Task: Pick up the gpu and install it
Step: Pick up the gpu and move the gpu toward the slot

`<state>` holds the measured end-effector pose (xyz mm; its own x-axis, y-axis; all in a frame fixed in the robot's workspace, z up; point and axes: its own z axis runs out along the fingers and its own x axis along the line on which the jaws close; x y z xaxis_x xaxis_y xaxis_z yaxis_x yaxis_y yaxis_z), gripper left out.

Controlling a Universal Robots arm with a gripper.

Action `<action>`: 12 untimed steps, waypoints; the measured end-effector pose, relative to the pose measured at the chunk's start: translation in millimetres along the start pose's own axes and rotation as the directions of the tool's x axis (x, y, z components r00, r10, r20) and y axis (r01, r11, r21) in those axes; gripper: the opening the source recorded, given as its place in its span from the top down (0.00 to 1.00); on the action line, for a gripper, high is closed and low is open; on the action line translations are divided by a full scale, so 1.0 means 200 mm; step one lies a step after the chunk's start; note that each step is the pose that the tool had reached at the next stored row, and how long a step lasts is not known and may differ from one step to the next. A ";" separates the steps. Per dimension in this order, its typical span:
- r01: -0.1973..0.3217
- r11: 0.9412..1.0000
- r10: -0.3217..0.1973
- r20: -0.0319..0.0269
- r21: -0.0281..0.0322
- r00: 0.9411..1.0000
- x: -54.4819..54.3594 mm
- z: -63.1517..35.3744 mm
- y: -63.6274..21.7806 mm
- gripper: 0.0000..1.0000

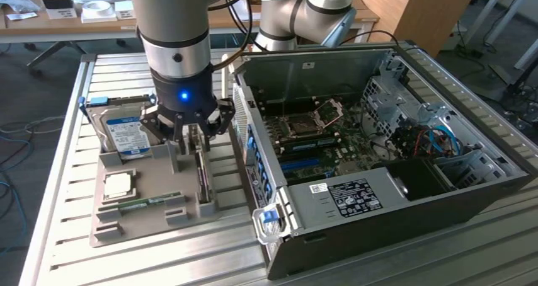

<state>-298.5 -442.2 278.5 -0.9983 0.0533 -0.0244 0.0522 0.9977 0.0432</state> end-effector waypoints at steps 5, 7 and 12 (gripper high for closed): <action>0.000 1.000 0.000 0.000 0.000 1.000 0.00 0.008 0.000 0.53; 0.000 1.000 0.000 0.000 0.000 1.000 0.00 0.022 -0.001 0.53; 0.000 1.000 0.000 0.000 0.000 1.000 -0.01 0.033 -0.003 0.53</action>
<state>-297.2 -442.6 271.8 -0.9983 0.0533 -0.0244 0.0522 0.9977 0.0431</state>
